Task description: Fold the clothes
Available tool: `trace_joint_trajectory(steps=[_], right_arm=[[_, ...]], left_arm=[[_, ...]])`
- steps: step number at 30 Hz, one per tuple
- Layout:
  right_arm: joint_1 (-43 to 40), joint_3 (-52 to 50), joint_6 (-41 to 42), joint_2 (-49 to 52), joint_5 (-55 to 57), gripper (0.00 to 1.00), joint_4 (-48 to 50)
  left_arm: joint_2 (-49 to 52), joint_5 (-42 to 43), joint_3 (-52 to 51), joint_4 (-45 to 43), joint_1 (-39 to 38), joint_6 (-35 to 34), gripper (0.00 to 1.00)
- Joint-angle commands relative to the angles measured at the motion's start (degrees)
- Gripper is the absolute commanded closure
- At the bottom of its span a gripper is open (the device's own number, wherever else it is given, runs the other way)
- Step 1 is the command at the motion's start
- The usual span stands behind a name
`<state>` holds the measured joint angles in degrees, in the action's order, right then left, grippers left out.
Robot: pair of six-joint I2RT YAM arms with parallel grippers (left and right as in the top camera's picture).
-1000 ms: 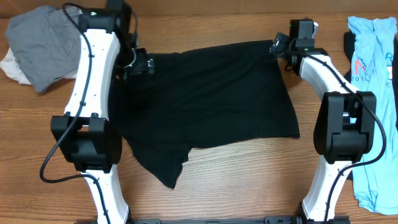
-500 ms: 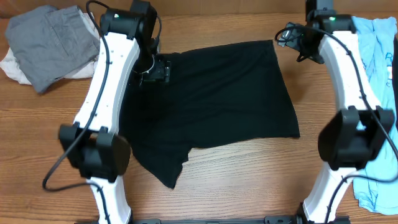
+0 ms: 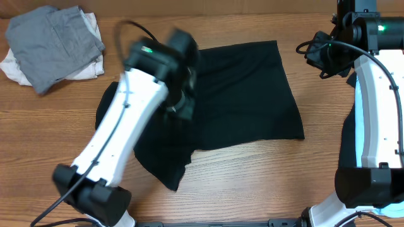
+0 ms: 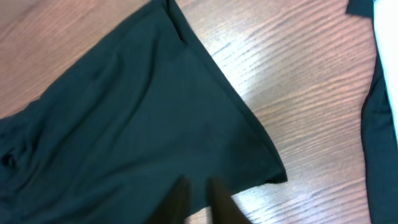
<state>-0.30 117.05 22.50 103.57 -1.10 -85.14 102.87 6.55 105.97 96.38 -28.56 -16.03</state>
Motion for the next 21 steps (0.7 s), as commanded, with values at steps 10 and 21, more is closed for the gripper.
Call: trace_joint_trajectory(steps=[10,21], right_arm=[[0.2,-10.9,0.2,0.3,0.3,0.96,4.5],[-2.4,-23.1,1.4,0.3,-5.0,0.96,12.2]], left_arm=[[-8.2,-1.7,-28.7,-8.9,-8.5,-15.3,0.96],[-9.5,2.3,-43.9,-29.0,-3.1,-15.2,0.96]])
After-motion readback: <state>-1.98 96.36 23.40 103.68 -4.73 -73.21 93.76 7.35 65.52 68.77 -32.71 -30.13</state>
